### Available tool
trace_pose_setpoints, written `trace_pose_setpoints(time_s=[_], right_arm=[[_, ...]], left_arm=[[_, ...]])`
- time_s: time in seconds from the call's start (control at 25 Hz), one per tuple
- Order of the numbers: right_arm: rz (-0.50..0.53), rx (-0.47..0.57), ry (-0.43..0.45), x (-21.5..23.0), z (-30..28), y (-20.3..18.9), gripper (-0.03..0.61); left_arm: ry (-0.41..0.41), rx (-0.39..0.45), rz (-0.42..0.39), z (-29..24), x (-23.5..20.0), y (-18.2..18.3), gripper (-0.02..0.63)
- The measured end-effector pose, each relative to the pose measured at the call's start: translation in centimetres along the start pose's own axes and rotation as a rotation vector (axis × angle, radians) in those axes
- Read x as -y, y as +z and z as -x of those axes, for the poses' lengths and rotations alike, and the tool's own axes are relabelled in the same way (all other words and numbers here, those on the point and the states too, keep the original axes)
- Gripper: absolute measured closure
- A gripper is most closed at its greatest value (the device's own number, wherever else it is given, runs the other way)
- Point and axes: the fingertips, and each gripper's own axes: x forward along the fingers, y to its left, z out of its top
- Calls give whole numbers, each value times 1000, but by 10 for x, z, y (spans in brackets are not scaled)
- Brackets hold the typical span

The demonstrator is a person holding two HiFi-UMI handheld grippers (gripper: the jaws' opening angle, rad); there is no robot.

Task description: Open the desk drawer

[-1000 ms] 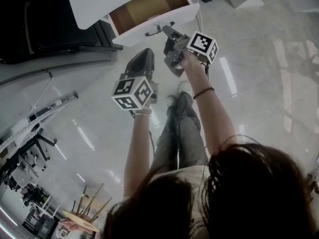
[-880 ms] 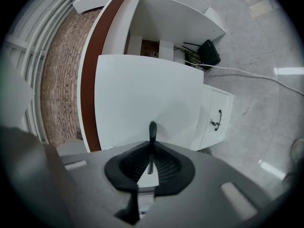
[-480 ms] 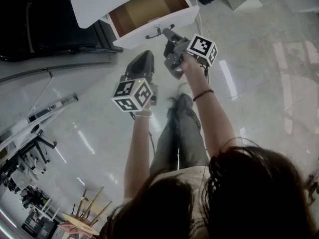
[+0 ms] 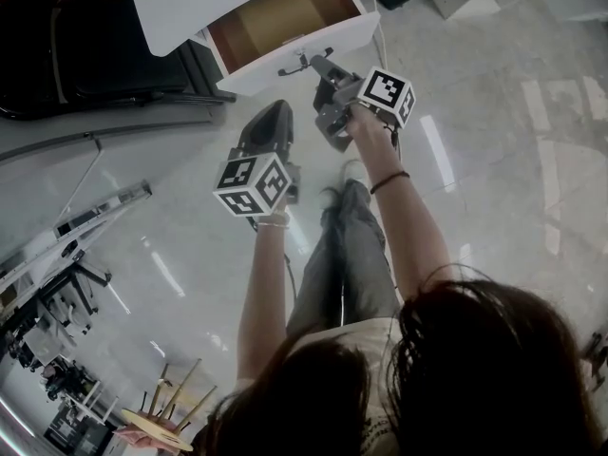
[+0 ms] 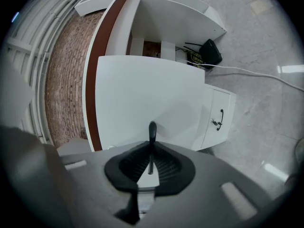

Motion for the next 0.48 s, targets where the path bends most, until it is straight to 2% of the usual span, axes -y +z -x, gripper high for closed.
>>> trace_pose_setpoints(time_s=[0.48], right_arm=[[5,-10,9,1,0,0,540]], left_arm=[[-6,-5,4,-4,5,-2,620]])
